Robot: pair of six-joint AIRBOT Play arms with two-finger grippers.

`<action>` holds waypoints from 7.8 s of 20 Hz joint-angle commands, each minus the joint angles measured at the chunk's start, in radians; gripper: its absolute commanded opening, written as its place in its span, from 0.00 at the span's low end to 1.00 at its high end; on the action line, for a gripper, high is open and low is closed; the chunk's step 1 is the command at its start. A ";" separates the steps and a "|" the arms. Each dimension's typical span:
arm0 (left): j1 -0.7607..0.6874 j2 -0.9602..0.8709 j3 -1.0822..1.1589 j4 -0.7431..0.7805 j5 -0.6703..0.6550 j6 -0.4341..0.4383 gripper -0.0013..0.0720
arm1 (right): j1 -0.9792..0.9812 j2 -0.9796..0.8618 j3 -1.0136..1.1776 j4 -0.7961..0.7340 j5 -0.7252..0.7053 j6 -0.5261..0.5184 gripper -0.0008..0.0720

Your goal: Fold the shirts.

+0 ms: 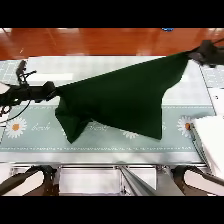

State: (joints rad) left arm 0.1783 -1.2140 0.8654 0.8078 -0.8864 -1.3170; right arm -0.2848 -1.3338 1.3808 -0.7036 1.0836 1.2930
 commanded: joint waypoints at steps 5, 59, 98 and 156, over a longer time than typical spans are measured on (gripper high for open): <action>0.016 -0.301 0.219 -0.038 -0.177 0.042 0.71 | 0.084 -0.280 0.027 0.177 -0.075 0.038 0.58; 0.297 -0.256 -0.113 -0.041 -0.295 0.180 0.04 | 0.018 0.085 -0.833 -0.239 0.131 -0.031 0.57; -0.154 0.768 0.846 0.697 -0.490 -0.270 0.04 | 0.163 0.706 0.632 -0.621 0.611 0.214 0.05; 0.121 -0.662 0.716 0.251 -0.719 -0.064 0.71 | 0.126 -0.490 0.243 -0.434 0.394 0.158 0.58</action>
State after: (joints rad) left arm 0.2779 -1.8843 1.5818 1.0489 -1.5726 -1.3445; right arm -0.1497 -1.8431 1.6218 -1.1282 1.4448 1.4391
